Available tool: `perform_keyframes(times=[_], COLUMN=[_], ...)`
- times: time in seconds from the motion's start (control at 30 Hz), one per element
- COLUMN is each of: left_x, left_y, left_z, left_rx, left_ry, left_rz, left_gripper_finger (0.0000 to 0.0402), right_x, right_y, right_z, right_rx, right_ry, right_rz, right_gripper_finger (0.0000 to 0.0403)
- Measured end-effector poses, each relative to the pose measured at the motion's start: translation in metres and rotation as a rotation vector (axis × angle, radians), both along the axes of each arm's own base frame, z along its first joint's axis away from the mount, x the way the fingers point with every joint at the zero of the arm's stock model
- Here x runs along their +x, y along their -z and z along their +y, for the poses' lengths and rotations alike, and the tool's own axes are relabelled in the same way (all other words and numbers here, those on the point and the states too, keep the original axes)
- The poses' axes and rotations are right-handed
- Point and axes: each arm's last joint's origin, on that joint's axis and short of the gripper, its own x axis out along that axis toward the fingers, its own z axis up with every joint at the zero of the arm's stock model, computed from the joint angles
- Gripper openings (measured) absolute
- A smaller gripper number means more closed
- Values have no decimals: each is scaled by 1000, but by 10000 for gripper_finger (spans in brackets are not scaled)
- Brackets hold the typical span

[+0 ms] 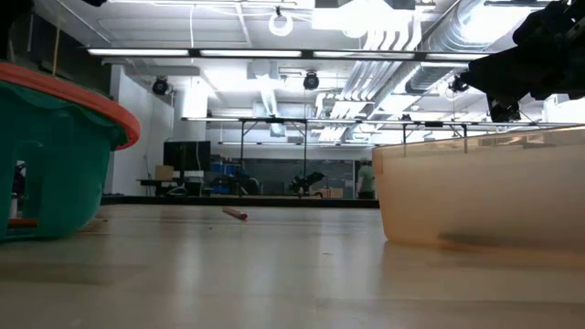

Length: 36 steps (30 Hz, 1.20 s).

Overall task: Sort pens & pencils
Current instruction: Put the right yellow pencil into the blue bin

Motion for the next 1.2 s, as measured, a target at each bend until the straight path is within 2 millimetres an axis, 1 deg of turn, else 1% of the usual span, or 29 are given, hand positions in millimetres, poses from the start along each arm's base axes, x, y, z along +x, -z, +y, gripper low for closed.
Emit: perform_keyframes(times=[0.17, 0.47, 0.73, 1.1, 1.2], left_x=[-1, 1, -2, -2, -2], left_y=[5, 20, 32, 34, 34], left_z=[0, -1, 0, 1, 1], left_rx=[-17, -47, -64, -49, -47], left_ry=[-9, -3, -4, 3, 4], left_rz=[13, -28, -9, -27, -24], left_gripper_finger=[1, 1, 1, 1, 10], right_x=[0, 0, 0, 0, 0], right_y=[0, 0, 0, 0, 0], right_z=[0, 0, 0, 0, 0], right_rx=[0, 0, 0, 0, 0], right_ry=[0, 0, 0, 0, 0], right_rz=[0, 0, 0, 0, 0], right_gripper_finger=[96, 96, 96, 96, 96])
